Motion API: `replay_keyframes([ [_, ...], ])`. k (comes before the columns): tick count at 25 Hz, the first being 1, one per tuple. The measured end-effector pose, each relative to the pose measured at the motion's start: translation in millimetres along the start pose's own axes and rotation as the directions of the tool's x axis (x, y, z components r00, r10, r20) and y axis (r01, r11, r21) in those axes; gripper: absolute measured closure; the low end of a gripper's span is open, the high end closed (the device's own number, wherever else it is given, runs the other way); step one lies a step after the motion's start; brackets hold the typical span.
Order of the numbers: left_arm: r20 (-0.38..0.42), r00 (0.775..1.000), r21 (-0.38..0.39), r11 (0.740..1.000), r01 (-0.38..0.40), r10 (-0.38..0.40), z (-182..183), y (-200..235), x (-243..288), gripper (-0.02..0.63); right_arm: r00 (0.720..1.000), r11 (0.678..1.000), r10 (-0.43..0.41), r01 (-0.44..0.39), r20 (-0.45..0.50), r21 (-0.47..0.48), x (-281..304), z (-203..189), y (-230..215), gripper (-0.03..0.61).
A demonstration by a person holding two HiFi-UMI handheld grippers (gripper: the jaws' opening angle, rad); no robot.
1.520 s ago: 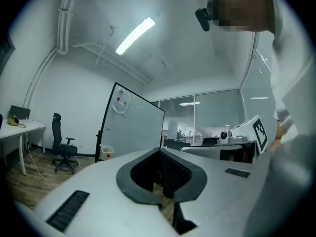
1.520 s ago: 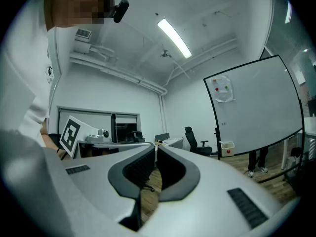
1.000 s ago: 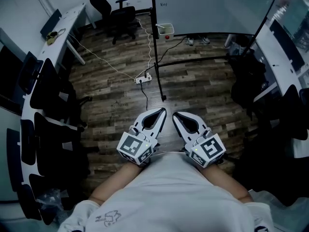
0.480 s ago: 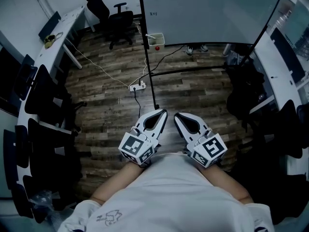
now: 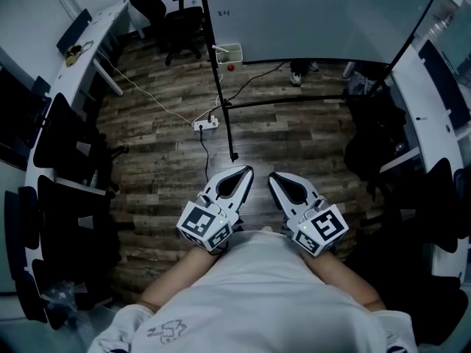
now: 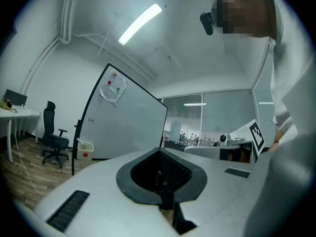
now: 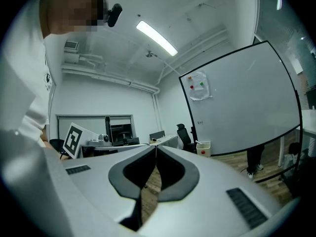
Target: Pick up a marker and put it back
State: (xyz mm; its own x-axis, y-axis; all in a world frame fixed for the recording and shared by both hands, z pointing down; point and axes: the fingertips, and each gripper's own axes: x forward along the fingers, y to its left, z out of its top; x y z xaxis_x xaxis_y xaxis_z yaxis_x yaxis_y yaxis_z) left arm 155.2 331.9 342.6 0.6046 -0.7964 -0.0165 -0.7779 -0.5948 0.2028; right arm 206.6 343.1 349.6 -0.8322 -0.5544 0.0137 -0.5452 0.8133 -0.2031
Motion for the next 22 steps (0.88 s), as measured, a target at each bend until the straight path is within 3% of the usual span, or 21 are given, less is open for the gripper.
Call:
replay_keyframes([
  [7, -0.022, 0.998, -0.019, 0.998, 0.053, -0.054, -10.2, -0.4, 27.3, 0.609, 0.999, 0.999, -0.047, 0.048, -0.012, 0.018, -4.6, -5.4, -20.6, 0.563],
  [15, -0.043, 0.985, -0.025, 0.986, 0.166, -0.167, -15.8, -8.1, 69.6, 0.609, 0.989, 0.989, -0.146, 0.146, 0.002, 0.026, -12.1, -1.5, -55.7, 0.562],
  [22, -0.050, 0.972, -0.021, 0.974, 0.227, -0.228, -8.8, 19.8, 94.0, 0.609, 0.983, 0.983, -0.181, 0.181, 0.006, 0.004, 22.5, 4.6, -76.8, 0.562],
])
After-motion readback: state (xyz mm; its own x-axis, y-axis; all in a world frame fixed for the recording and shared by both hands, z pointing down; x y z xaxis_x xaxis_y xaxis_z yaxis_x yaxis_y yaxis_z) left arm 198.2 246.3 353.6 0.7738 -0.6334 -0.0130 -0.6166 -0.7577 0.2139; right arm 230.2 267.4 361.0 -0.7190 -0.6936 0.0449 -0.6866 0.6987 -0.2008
